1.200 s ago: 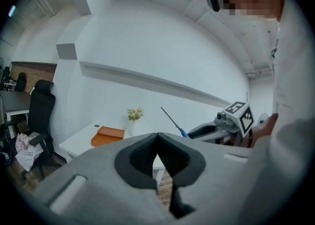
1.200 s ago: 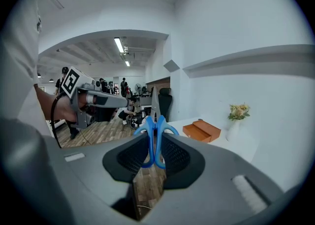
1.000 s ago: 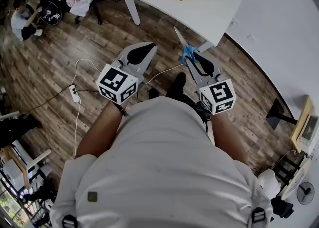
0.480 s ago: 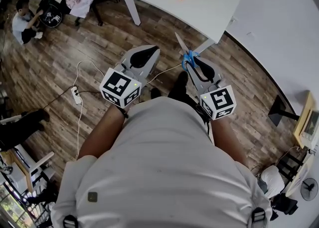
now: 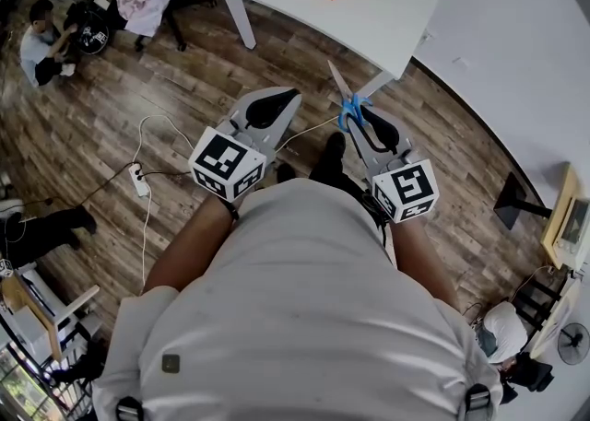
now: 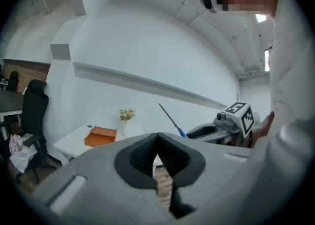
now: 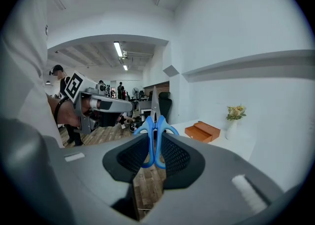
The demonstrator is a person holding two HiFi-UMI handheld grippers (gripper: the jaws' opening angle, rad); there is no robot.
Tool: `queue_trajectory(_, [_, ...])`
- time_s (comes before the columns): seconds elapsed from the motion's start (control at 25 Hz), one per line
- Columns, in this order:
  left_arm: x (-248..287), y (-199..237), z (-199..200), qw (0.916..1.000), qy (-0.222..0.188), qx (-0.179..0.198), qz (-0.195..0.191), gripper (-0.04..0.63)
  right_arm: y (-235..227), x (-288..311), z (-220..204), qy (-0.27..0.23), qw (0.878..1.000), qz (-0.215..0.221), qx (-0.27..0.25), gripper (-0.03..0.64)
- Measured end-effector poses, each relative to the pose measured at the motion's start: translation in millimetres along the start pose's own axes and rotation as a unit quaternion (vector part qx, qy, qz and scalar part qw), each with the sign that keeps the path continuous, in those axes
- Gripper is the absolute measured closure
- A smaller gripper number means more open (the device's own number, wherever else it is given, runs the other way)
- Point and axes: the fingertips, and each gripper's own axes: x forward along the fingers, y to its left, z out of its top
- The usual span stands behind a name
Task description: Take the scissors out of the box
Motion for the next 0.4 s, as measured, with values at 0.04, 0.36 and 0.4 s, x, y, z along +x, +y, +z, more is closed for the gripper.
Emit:
queue_trajectory(0.04, [-0.8, 0.9, 0.4, 1.0000, -0.001, 0.000, 0.000, 0.591, -0.1, 0.5, 0.1, 0.000, 1.000, 0.000, 0.002, 0.515])
queue_trajectory(0.36, [-6.1, 6.1, 0.6, 1.0000, -0.001, -0.005, 0.000, 0.591, 0.3, 7.4, 4.9, 0.001, 1.000, 0.001, 0.008, 0.515])
queue_trajectory(0.4, [-6.3, 6.1, 0.4, 1.0000, -0.001, -0.006, -0.002, 0.591, 0.1, 8.2, 5.4, 0.001, 1.000, 0.002, 0.009, 0.515])
